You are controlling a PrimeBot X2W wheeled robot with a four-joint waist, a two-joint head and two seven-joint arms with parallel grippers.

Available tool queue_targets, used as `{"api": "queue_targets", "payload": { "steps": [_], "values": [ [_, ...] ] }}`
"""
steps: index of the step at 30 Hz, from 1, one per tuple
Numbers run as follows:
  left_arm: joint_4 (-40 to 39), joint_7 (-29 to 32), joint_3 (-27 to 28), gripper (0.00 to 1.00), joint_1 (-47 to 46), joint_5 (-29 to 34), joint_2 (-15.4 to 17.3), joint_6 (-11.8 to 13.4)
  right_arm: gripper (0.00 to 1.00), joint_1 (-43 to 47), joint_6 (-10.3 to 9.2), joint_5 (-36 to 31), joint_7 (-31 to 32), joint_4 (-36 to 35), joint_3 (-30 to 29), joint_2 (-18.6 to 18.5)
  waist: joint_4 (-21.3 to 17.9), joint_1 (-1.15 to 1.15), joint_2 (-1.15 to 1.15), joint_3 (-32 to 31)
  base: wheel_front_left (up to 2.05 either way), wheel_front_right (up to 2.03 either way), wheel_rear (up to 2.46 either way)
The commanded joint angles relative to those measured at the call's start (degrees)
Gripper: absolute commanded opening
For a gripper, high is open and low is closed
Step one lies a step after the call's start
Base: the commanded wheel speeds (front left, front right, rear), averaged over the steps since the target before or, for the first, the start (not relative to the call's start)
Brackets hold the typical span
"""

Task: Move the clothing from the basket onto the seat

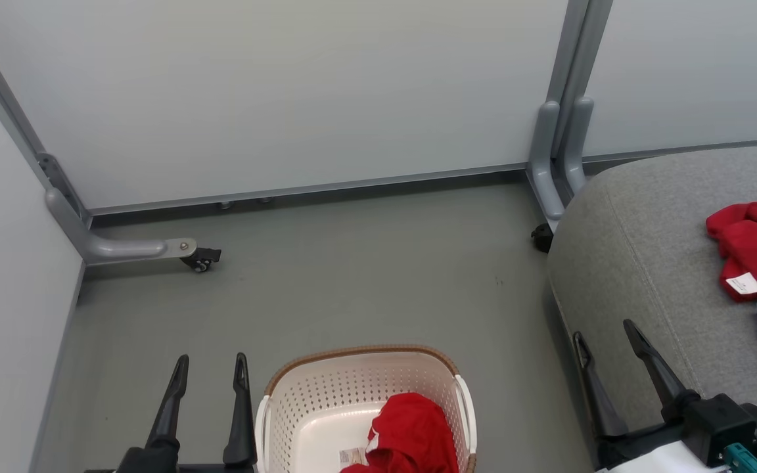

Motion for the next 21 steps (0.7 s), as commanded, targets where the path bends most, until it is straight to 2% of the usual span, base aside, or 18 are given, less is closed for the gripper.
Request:
{"api": "queue_targets", "payload": {
  "steps": [1,21],
  "values": [
    [0.0,0.0,-0.2,1.0,1.2,0.1,0.0,0.3,1.0,1.0,-0.06,-0.1,0.0,0.3,0.2,-0.4,-0.8,0.0,0.0,-0.9,0.0,0.0,0.0],
    [0.9,0.0,0.2,1.0,0.7,0.6,0.0,0.0,1.0,1.2,-0.06,0.2,0.0,1.4,1.4,-0.7,-1.6,0.0,0.0,-2.0,0.0,0.0,0.0]
  ]
}}
